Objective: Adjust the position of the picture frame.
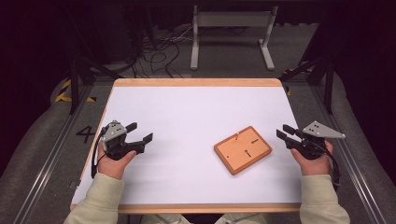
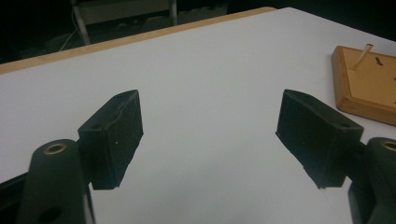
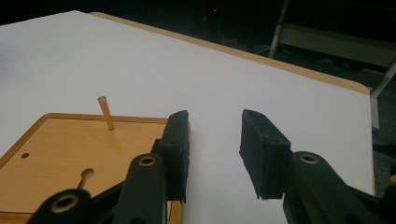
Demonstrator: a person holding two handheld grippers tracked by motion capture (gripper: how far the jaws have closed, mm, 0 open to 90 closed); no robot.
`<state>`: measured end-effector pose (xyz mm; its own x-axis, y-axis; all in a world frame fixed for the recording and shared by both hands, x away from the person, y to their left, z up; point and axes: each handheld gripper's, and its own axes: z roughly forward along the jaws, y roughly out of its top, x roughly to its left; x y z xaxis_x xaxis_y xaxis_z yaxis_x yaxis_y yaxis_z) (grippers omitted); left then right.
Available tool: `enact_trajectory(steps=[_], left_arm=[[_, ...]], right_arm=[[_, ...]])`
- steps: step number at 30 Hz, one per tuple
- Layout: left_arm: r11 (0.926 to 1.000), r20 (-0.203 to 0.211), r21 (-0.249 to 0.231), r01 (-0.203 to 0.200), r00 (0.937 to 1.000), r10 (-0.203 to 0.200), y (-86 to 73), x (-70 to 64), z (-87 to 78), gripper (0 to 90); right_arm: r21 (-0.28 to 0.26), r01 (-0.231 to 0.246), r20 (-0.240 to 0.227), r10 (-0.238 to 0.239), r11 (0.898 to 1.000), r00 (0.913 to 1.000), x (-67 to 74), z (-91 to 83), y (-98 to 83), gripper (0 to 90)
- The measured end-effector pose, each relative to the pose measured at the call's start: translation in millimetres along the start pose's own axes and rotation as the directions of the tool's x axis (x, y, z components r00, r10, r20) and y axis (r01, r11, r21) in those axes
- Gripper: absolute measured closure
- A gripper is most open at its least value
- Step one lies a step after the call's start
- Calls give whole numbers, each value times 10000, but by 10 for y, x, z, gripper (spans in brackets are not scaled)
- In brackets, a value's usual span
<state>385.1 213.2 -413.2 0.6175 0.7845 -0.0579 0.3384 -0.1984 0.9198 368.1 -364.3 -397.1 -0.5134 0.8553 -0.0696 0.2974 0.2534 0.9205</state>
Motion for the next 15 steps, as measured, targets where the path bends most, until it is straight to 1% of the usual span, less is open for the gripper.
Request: enact_trajectory(steps=[5,8,10,15], left_arm=[[10000,10,-6,50,10000,-50,0,3,-12,230],[9999,41,-31,145,9999,-145,-2,15,-11,230],[9998,89,-15,211,9997,-211,0,16,-9,230],[9998,68,-75,174,9998,-174,4,8,-2,230]], right_arm=[[-6,32,-6,-32,10000,10000,7,7,10,622],[-18,207,-111,-208,9998,9997,20,28,17,618],[-5,340,-91,-340,9994,9994,30,32,18,615],[-58,433,-88,-434,9990,9990,40,22,25,608]])
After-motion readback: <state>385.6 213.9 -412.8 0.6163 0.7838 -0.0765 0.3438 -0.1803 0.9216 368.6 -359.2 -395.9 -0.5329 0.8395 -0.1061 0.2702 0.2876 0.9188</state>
